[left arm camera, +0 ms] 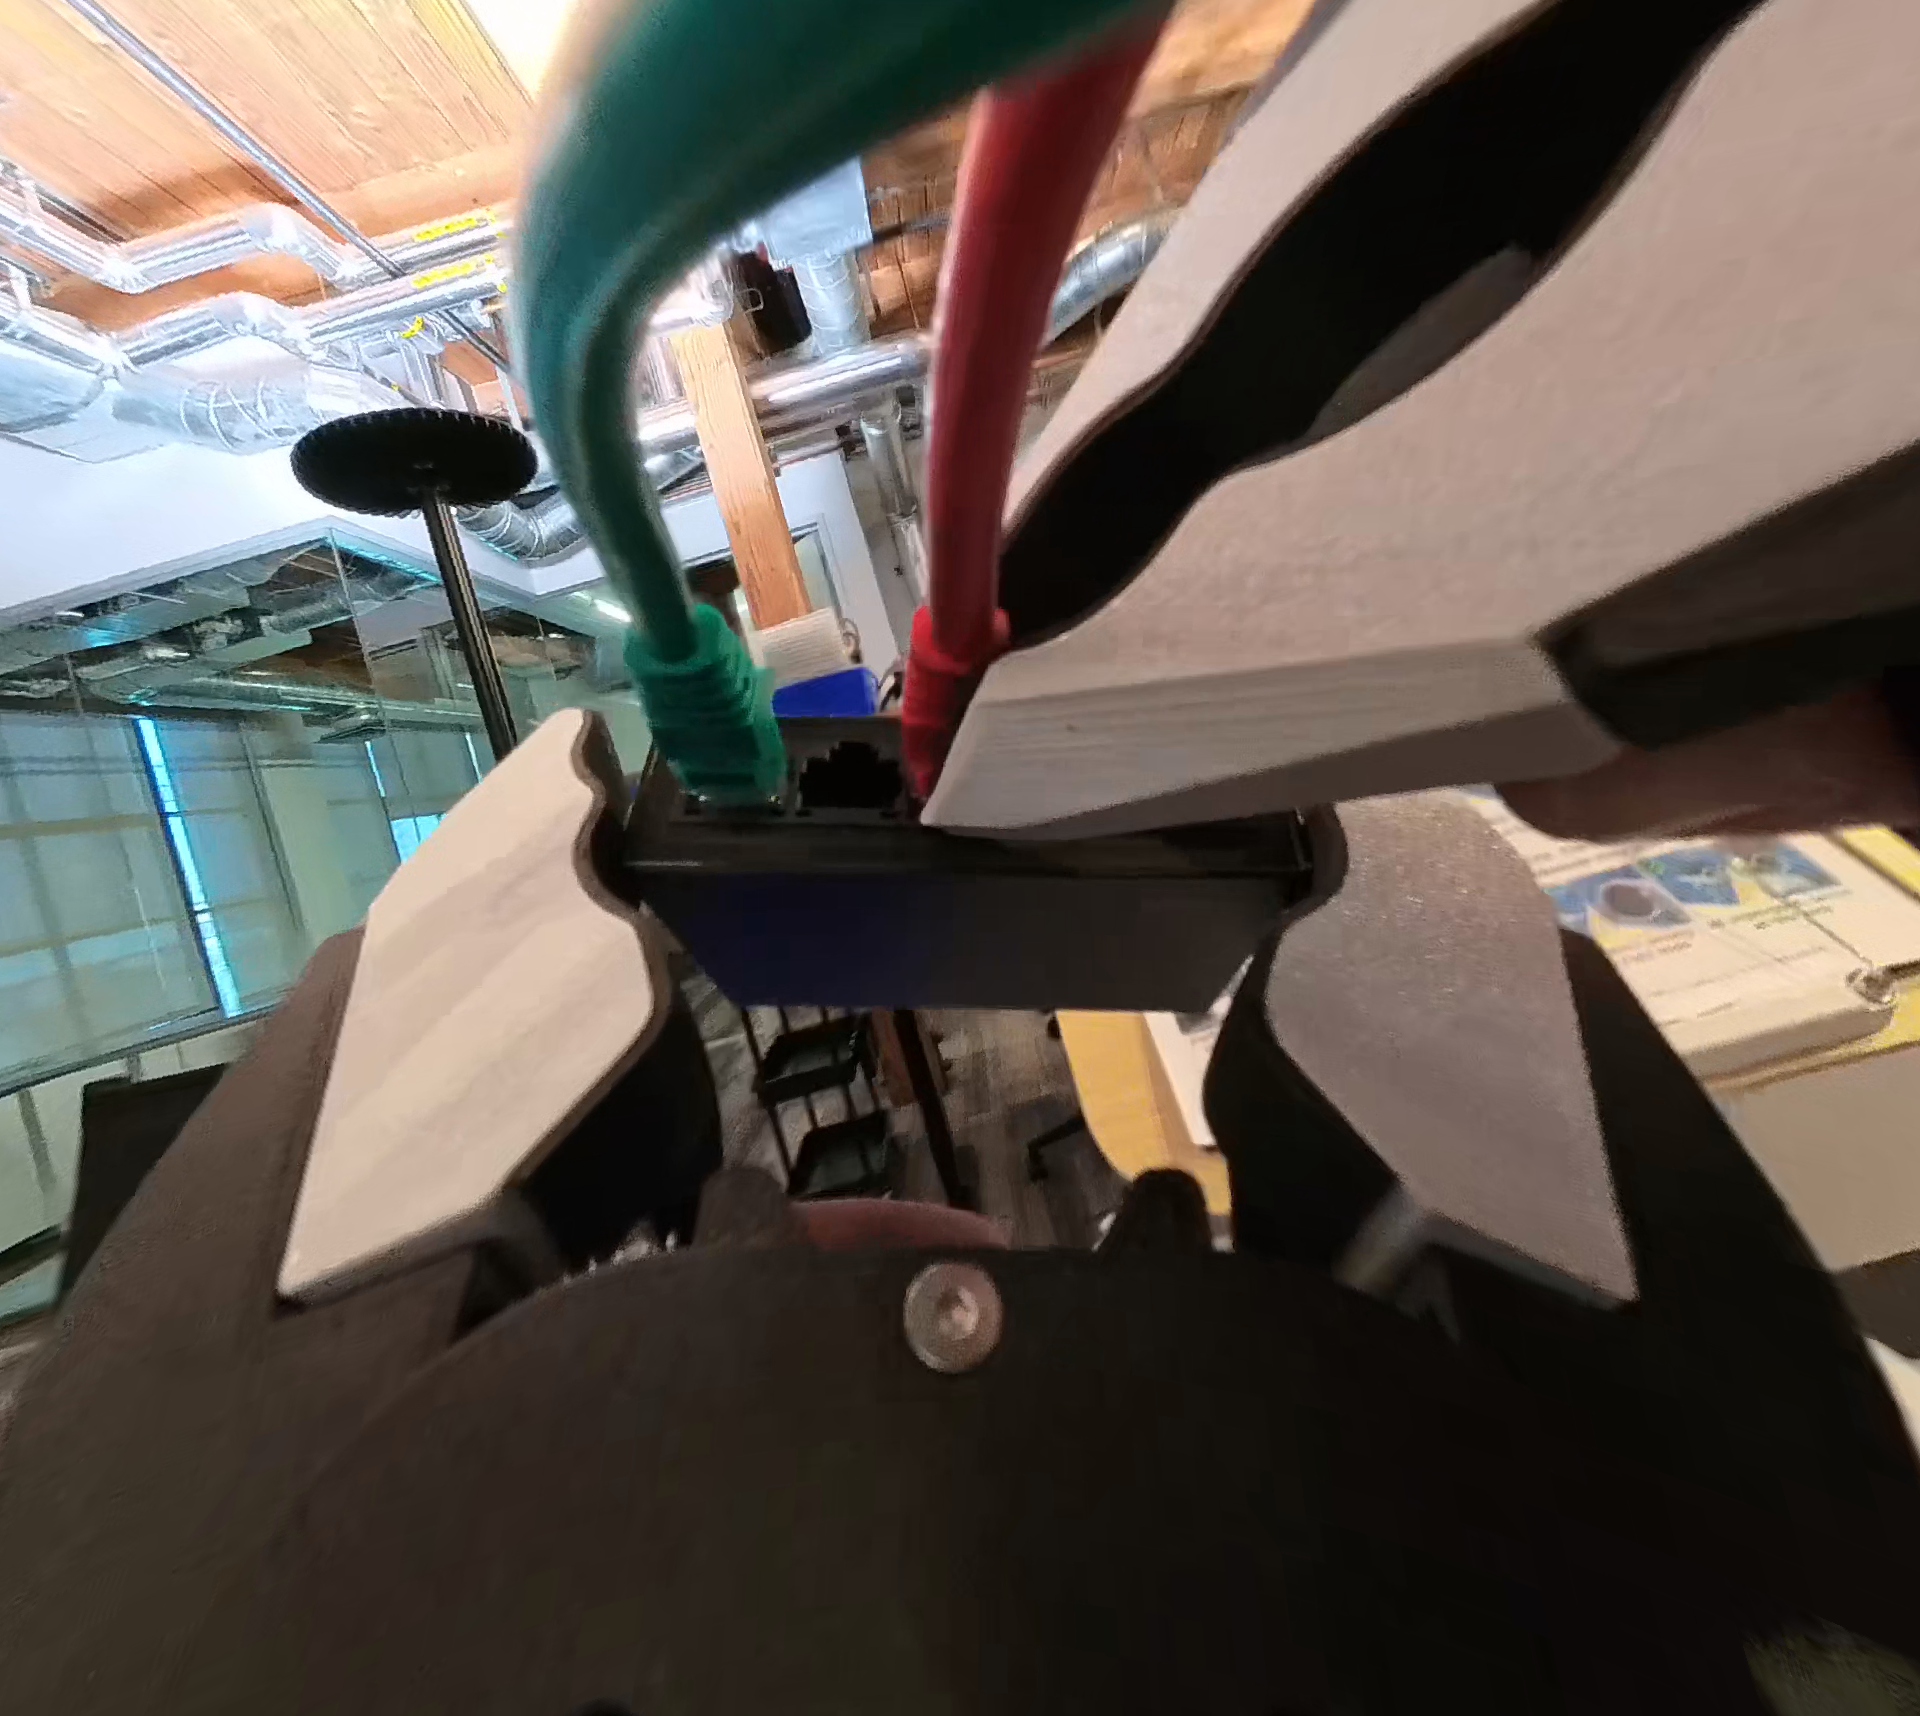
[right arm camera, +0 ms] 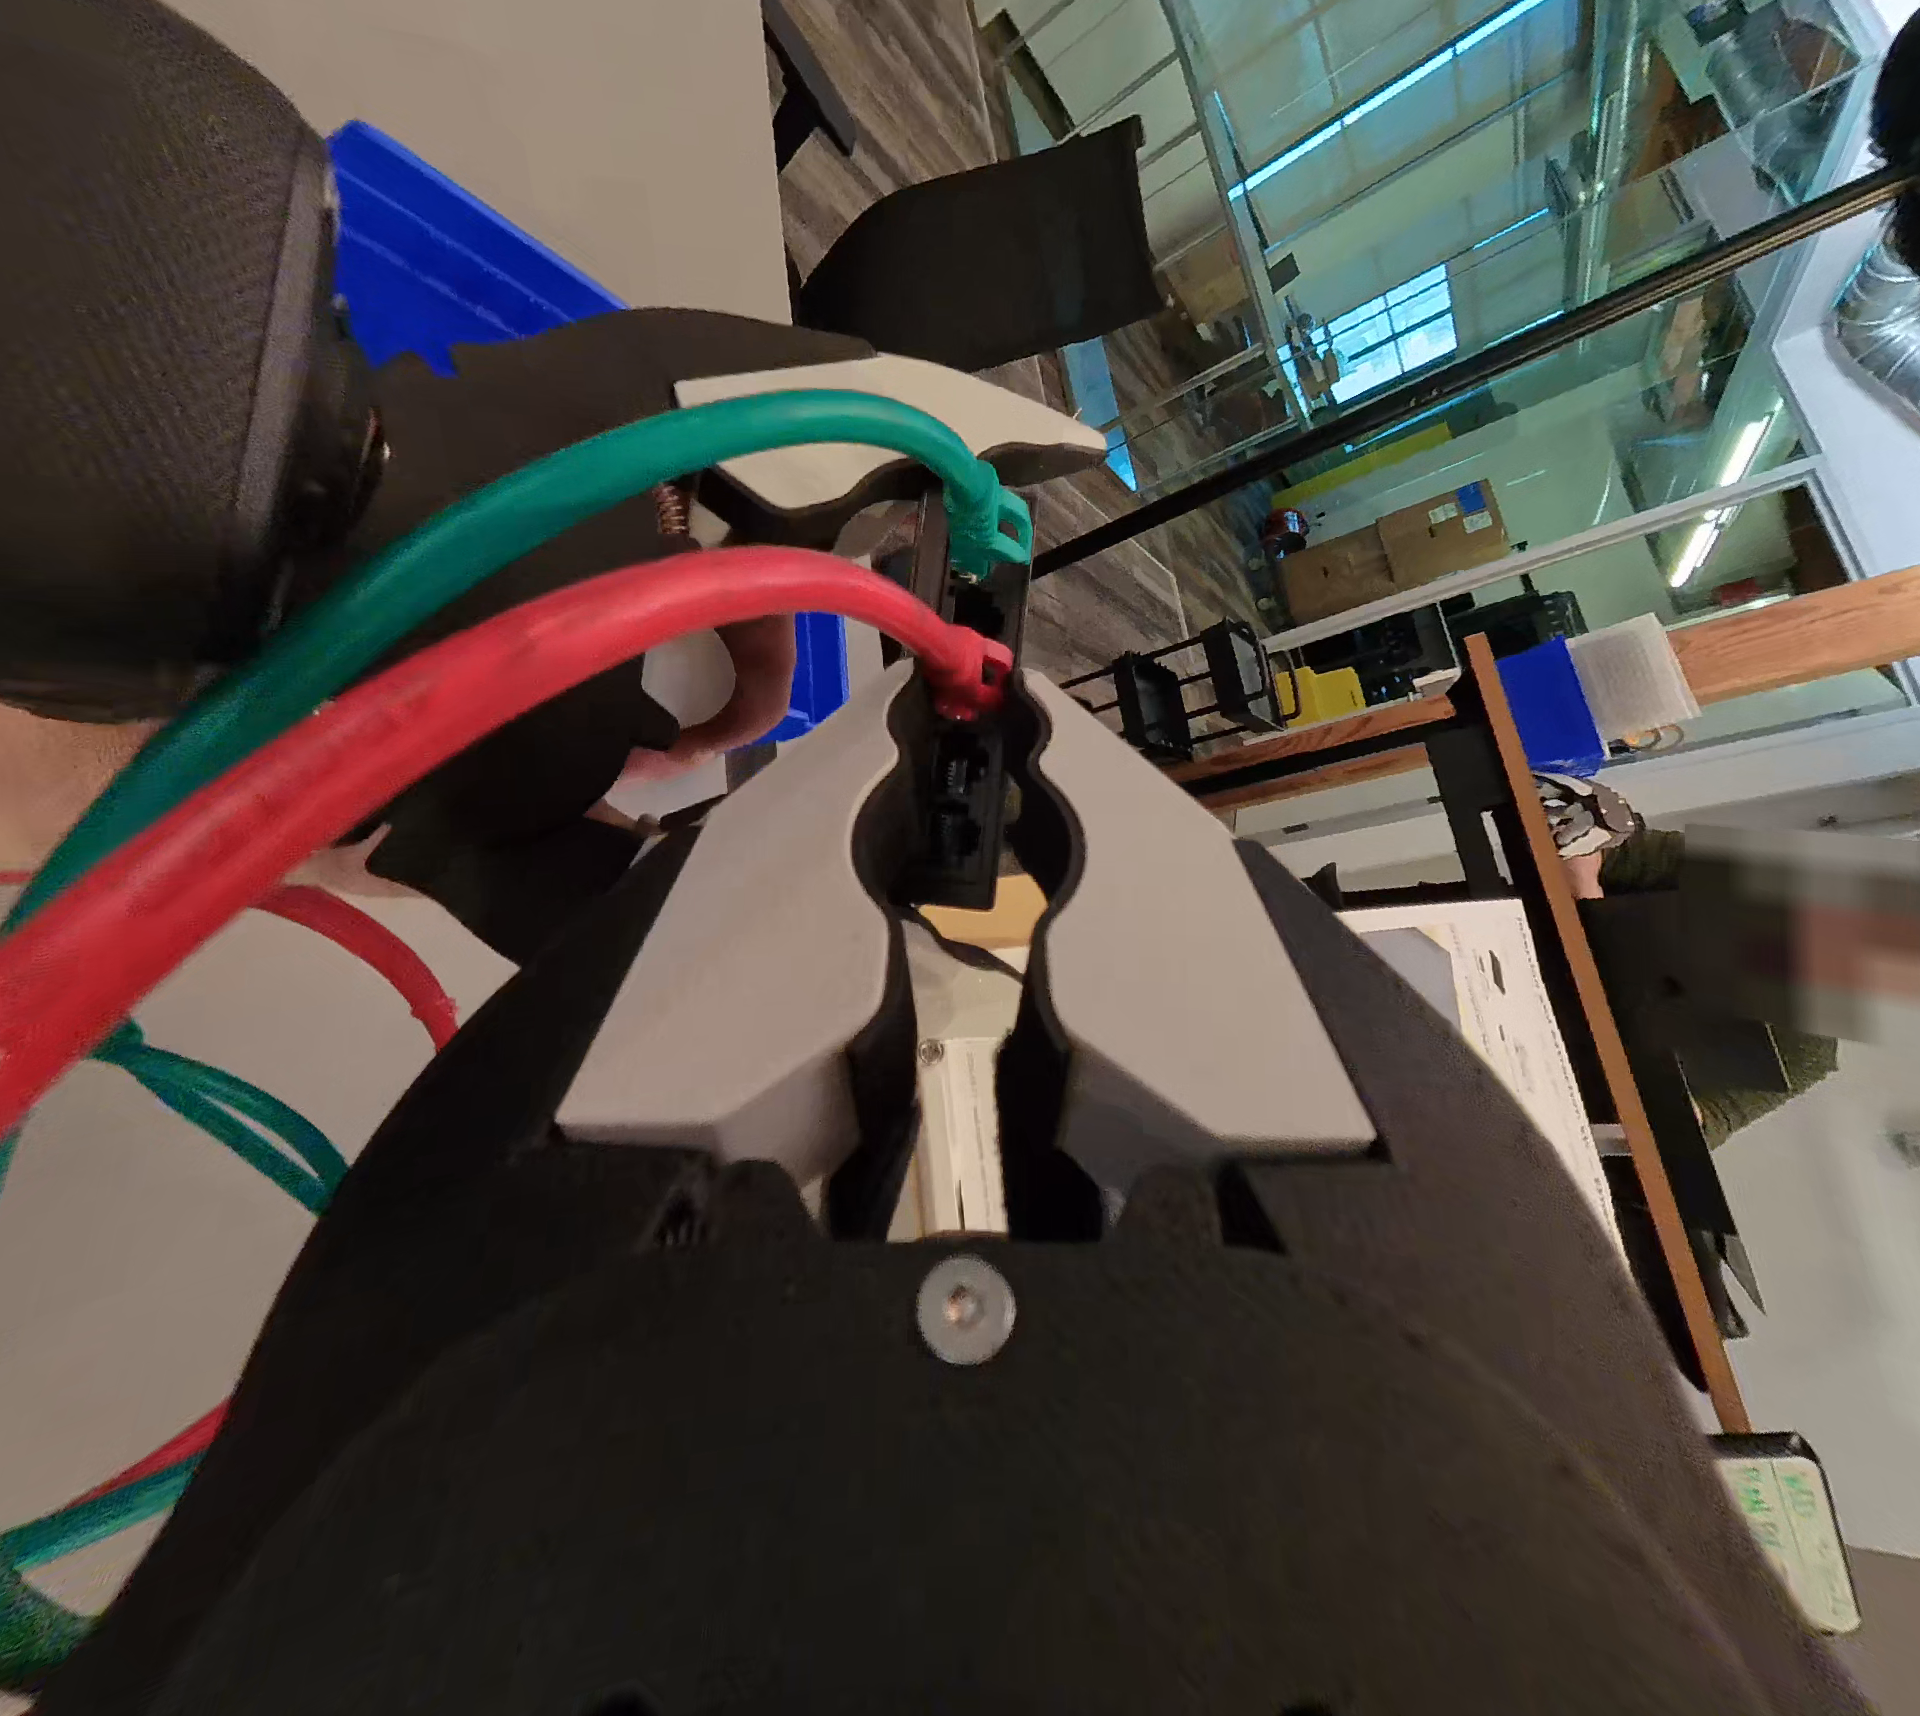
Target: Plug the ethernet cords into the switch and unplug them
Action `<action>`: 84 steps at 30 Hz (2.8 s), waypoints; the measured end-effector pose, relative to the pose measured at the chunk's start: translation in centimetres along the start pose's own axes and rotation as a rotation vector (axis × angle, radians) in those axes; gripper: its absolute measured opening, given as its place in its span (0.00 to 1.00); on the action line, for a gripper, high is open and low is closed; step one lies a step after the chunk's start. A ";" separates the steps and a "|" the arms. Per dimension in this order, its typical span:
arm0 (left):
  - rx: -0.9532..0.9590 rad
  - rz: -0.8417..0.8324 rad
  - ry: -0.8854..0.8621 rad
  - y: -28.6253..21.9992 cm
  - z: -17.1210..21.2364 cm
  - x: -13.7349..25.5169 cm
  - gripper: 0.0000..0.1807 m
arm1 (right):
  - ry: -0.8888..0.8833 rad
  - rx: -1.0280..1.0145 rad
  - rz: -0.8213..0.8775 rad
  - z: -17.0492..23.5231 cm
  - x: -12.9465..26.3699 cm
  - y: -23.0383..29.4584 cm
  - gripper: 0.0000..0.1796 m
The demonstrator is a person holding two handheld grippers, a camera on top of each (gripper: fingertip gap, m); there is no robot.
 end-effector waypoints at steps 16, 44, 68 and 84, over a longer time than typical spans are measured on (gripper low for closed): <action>-0.183 -0.038 0.036 -0.3 -1.0 0.0 0.67 | -0.108 0.002 -0.091 -0.2 1.0 -0.7 0.09; -0.169 -0.040 0.038 -0.6 -1.2 0.1 0.67 | -0.053 -0.027 -0.124 0.2 1.4 -0.5 0.06; -0.114 0.048 0.116 -1.7 0.5 -0.5 0.67 | 0.026 0.004 0.022 1.4 1.1 -0.1 0.05; -0.204 0.093 0.059 -2.3 -1.0 -0.5 0.76 | -0.225 -0.423 -0.218 1.5 2.4 -1.0 0.06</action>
Point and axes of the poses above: each gripper's, where its closed fingertips meet, x back along the fingers, z out of its underside, y = z × x across the jaws, the point moved 3 cm from there along x, back along the fingers, and after that the axes turned 2 degrees about y, right-handed, at the moved point
